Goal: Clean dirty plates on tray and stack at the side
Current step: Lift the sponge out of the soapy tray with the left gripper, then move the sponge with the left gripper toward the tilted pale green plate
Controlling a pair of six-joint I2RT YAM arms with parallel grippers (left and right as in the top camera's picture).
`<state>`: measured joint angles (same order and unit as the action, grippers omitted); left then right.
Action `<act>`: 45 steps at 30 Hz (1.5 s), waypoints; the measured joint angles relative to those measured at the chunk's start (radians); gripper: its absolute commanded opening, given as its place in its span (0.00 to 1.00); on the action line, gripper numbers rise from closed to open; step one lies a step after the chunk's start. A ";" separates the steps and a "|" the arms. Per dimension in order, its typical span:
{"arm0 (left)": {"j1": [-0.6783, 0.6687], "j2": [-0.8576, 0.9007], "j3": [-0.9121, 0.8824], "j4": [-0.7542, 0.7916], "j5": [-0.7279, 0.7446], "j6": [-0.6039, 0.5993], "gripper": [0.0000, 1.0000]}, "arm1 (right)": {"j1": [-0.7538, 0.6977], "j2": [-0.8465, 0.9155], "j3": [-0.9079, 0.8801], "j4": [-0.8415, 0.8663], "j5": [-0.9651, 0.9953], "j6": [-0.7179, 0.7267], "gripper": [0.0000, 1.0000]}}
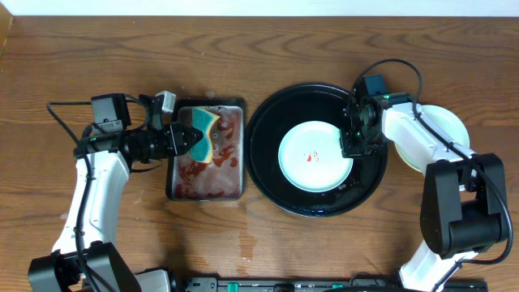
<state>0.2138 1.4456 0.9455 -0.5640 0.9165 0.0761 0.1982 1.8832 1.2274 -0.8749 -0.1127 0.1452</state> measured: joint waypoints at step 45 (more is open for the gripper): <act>0.009 0.000 0.000 0.002 0.125 0.086 0.07 | 0.000 0.000 0.000 0.000 0.000 0.000 0.01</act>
<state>0.2226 1.4456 0.9455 -0.5625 1.0412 0.1619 0.1982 1.8832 1.2274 -0.8749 -0.1127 0.1452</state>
